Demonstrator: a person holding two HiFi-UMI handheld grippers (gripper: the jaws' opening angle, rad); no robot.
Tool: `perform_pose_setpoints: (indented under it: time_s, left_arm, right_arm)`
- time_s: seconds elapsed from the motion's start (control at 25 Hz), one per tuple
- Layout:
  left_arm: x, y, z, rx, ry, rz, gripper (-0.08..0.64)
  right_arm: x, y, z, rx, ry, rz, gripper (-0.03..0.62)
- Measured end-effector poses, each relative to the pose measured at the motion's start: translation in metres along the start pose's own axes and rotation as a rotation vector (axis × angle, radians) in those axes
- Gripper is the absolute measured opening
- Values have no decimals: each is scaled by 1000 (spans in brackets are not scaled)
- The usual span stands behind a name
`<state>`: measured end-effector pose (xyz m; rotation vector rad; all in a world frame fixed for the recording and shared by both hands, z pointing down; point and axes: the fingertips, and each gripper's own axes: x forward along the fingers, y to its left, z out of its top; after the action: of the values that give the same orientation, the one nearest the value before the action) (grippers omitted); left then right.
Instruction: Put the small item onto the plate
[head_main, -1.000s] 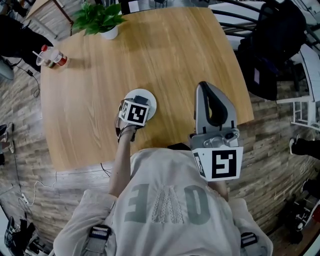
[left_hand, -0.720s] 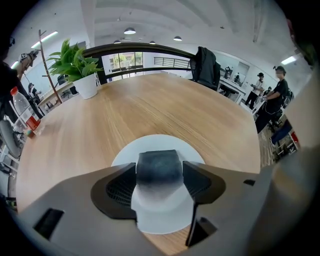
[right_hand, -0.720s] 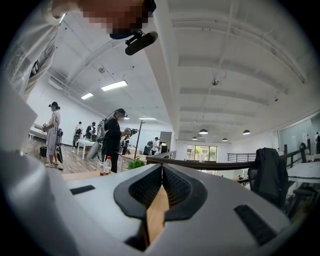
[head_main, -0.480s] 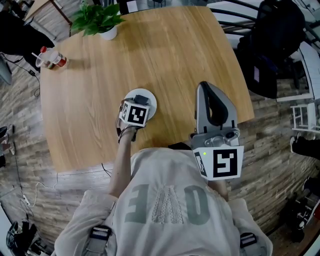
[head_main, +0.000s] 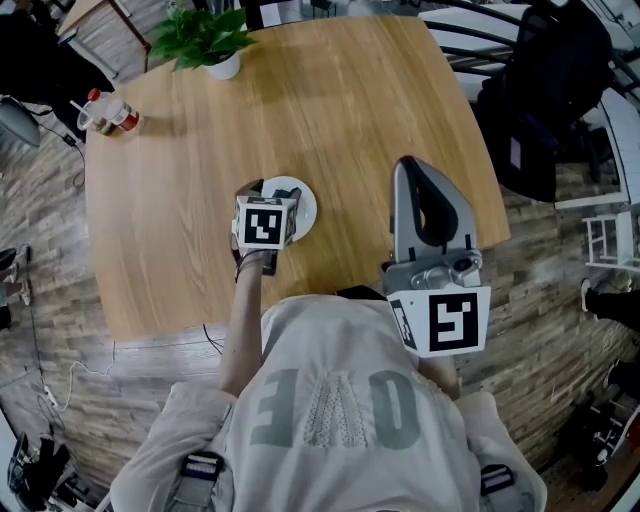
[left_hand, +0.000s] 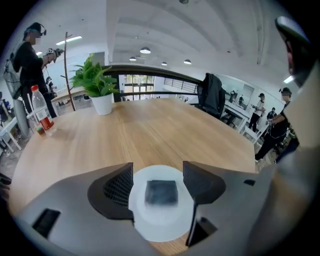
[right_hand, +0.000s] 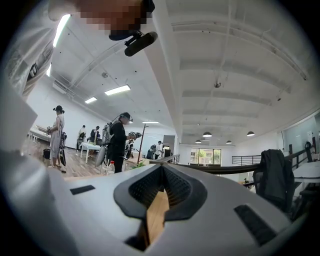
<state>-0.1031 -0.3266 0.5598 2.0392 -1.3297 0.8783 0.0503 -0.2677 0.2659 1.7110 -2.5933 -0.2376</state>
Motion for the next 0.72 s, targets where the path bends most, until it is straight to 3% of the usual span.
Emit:
perform_pose_setpoints:
  time_s: [0.2,0.36,0.48,0.52,0.56,0.72]
  left_arm:
    - [-52,16,71,-28,-256,59,299]
    - [-135,19,137,-39,-615,88,290]
    - [-214,19,171,-29,-922,153,141]
    - [-238,17,177,-12,-1005,189,65]
    - [-260,14,182,14,-1073,226,34]
    - [-319,-1,189,97,-1224,338,9]
  right_arm:
    - [12,7,15,-15,-48,32,17]
    - [26,10,32,-27,-89,48,18]
    - [36,12,48,-20,-133,64,18]
    - [38,13,53,-13,-147,69,18]
    - [40,14,57,-3,-160,71,18]
    - [46,21,62,83,-183,90,17]
